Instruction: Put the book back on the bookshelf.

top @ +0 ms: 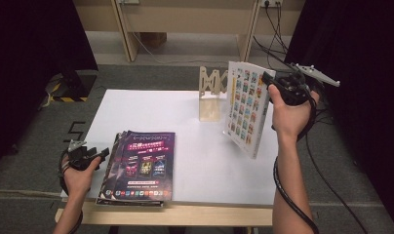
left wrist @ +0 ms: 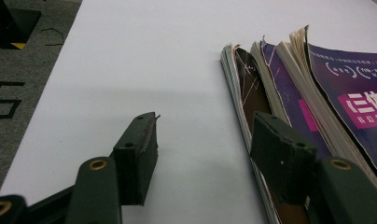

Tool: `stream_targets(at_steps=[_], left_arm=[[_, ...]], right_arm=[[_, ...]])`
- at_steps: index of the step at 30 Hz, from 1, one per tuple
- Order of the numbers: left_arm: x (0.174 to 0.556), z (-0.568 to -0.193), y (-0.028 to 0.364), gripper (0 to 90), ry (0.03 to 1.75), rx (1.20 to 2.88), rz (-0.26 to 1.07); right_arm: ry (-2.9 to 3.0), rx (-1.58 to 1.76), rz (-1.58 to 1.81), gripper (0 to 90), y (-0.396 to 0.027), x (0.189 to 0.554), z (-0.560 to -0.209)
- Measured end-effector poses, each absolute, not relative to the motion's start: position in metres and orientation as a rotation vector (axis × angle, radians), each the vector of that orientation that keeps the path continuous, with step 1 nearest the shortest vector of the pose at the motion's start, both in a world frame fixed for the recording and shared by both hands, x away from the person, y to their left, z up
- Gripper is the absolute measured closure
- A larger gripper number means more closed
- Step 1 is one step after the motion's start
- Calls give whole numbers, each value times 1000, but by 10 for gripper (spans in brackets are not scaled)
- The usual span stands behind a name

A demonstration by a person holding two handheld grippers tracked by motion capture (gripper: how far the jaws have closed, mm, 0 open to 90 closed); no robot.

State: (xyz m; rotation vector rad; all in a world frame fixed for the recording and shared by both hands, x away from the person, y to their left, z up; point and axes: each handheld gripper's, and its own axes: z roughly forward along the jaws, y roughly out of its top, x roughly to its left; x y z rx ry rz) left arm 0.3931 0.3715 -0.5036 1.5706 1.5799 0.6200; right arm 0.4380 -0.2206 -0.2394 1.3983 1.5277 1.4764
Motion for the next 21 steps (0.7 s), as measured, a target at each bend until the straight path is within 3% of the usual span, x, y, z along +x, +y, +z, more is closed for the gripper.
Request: stream_targets(at_steps=[21], left_arm=[[393, -504, 371, 407, 1580, 1576, 619]], right_arm=[[1459, 1408, 1422, 746, -231, 440, -237]])
